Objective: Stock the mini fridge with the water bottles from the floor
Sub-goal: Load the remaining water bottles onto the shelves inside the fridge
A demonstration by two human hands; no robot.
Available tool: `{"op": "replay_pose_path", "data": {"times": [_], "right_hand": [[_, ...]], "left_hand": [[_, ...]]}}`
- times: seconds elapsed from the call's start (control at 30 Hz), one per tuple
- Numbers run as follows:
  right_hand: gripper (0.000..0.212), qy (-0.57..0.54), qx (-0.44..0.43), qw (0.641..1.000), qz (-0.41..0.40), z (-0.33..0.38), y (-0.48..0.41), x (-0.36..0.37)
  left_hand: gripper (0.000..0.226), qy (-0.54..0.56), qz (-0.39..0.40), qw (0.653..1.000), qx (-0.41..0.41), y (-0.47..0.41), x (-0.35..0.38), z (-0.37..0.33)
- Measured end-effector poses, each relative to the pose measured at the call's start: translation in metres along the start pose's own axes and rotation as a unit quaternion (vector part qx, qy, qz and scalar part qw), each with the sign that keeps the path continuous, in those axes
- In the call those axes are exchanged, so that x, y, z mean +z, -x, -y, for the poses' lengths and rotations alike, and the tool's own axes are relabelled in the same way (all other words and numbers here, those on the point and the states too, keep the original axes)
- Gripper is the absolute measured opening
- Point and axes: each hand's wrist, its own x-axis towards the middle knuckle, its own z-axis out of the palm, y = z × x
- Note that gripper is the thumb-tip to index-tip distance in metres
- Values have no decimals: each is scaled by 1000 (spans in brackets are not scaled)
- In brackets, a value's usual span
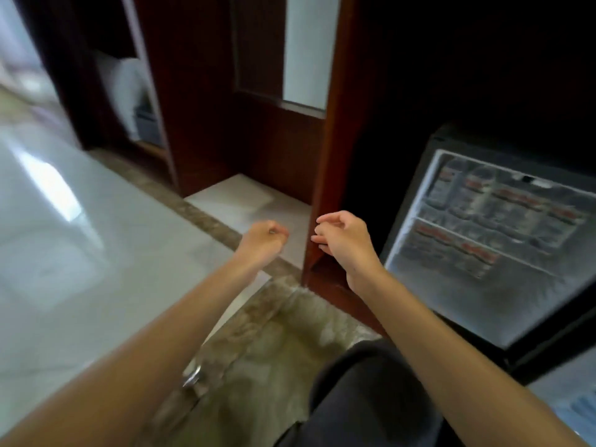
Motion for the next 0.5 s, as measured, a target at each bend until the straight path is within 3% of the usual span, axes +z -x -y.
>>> {"op": "replay_pose_path", "data": {"times": [0.13,0.3,0.5], "right_hand": [[16,8,14,995,102,-3,60,77],[19,45,57,979,192,-50,128,150],[21,115,99,916,371,-120,205,209]], "left_hand": [[23,-39,-55,997,-36,57,-61,60],[25,-105,-86,980,-143,133,-113,151],[26,-105,-109,958,-243,208,-124,234]]}}
